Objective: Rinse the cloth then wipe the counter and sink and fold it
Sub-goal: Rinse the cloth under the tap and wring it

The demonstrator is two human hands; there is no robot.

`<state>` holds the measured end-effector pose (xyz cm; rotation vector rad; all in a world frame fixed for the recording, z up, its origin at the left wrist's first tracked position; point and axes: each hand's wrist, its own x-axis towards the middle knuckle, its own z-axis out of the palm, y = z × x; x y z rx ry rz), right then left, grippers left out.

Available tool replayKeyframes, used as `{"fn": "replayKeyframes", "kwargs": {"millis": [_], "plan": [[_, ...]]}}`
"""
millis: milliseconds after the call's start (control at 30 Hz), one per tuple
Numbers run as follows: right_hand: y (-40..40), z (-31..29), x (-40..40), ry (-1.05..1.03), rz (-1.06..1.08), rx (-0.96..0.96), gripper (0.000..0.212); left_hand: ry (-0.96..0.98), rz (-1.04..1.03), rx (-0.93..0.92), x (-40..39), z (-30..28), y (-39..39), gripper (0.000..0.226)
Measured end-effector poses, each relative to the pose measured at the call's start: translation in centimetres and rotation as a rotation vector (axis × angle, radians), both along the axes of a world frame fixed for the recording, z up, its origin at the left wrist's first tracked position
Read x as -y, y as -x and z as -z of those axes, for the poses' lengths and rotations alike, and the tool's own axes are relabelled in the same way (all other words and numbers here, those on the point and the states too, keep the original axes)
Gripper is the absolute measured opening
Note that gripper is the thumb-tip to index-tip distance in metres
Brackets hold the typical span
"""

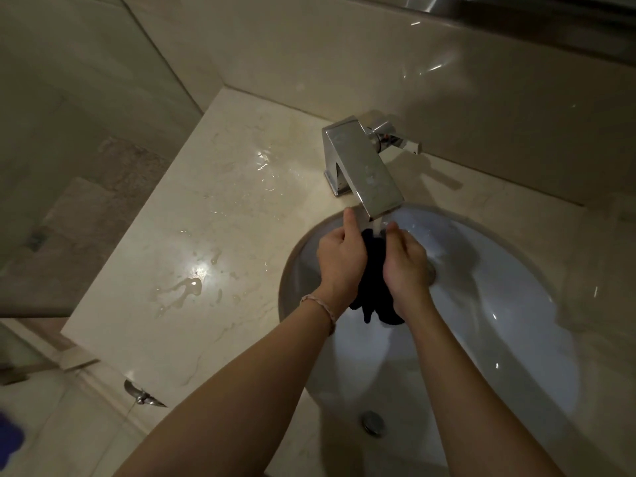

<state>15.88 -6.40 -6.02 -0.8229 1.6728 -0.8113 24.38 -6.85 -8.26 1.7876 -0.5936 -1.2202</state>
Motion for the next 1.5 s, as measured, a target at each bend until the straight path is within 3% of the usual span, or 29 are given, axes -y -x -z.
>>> {"fn": "replayKeyframes", "kwargs": {"millis": [133, 200, 333, 433, 567, 667, 800, 867, 967, 1133, 1233, 1333, 1400, 1500], "plan": [[0.3, -0.6, -0.8, 0.110, 0.113, -0.026, 0.038, -0.018, 0.050, 0.278, -0.1, 0.7, -0.8, 0.065], [0.2, -1.2, -1.0, 0.069, 0.294, 0.078, 0.037, -0.037, 0.087, 0.314, -0.3, 1.1, -1.0, 0.065], [-0.2, -2.1, -0.6, -0.105, 0.570, 0.413, 0.026, -0.163, 0.211, 0.027, -0.3, 0.9, -0.6, 0.069], [-1.0, -1.6, -0.8, -0.049, 0.478, 0.384, 0.024, -0.163, 0.110, -0.144, -0.6, 0.5, 0.0, 0.066], [-2.1, 0.2, -2.2, 0.014, 0.220, 0.123, 0.033, -0.049, 0.006, 0.023, 0.6, -0.1, 0.8, 0.053], [-2.2, 0.7, -2.7, 0.055, 0.252, 0.106, 0.039, -0.024, 0.000, 0.076, 2.0, -0.4, 0.8, 0.045], [-2.6, 0.6, -2.8, 0.231, 0.234, -0.090, 0.037, 0.000, 0.015, 0.140, 2.9, -0.5, 0.1, 0.046], [-2.6, 0.3, -2.1, 0.269, 0.224, -0.190, 0.042, -0.023, 0.115, 0.086, 2.8, -0.3, 0.2, 0.033], [-1.8, 0.6, 0.2, 0.144, 0.160, -0.367, 0.042, -0.086, 0.187, -0.106, 1.9, -1.0, 0.7, 0.017], [0.3, 1.4, 2.9, -0.069, -0.116, -0.171, 0.031, -0.151, -0.031, -0.293, 0.6, -0.8, 0.7, 0.037], [-1.5, 0.4, 1.5, -0.050, -0.077, -0.119, 0.037, -0.142, -0.133, -0.153, 1.4, -0.3, -0.4, 0.040], [-1.9, -0.2, 0.1, -0.029, -0.019, 0.088, 0.037, -0.095, 0.018, 0.064, 2.2, -0.6, -1.3, 0.039], [-1.5, -0.6, -0.1, -0.065, -0.017, 0.177, 0.034, -0.090, 0.059, -0.024, 2.2, -0.7, -1.4, 0.040], [-1.6, 0.0, 0.9, -0.015, 0.019, 0.017, 0.035, -0.122, 0.033, -0.113, 1.5, -1.2, -0.7, 0.039]]}}
